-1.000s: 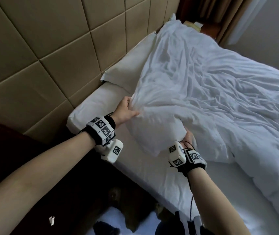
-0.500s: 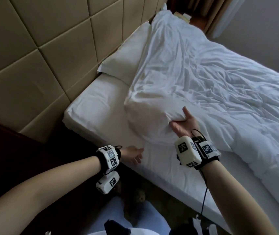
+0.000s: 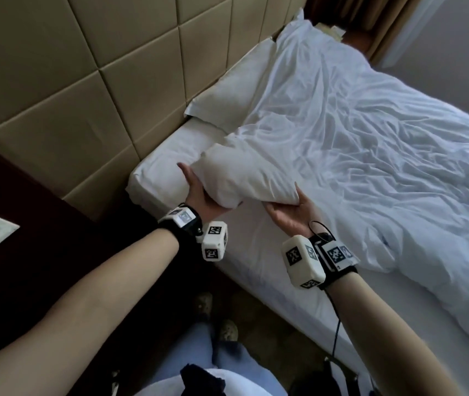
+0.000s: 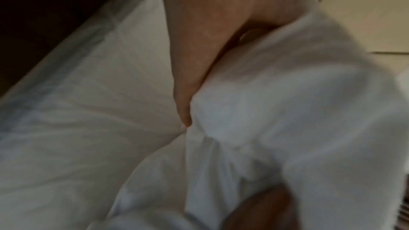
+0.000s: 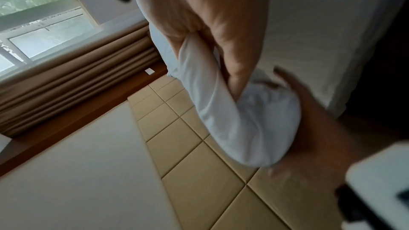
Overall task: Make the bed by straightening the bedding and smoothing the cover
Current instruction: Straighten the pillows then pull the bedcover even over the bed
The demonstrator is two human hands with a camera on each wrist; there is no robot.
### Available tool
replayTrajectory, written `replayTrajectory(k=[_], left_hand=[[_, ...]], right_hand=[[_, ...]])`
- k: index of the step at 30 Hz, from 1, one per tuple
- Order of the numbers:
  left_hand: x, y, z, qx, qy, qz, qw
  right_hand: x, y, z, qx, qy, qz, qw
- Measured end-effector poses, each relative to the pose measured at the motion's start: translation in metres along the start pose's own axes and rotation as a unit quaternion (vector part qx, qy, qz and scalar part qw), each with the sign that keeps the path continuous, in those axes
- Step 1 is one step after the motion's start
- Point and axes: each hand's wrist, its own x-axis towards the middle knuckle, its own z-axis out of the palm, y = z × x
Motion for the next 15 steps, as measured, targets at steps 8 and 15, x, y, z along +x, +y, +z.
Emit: replayTrajectory(k=[8,15], left_hand=[[-0.033,0.023,0.016,0.312,-0.009,0.063,0.948],[-0.069,0.058,-0.004,0.365,0.000,0.073,0.928]], right_hand=[[-0.003,0.032,-0.062,0.009,0.147,-0.047,0.988],[0.003,0.035,-0.106,-0.114,0.317,-0.139,0.931]])
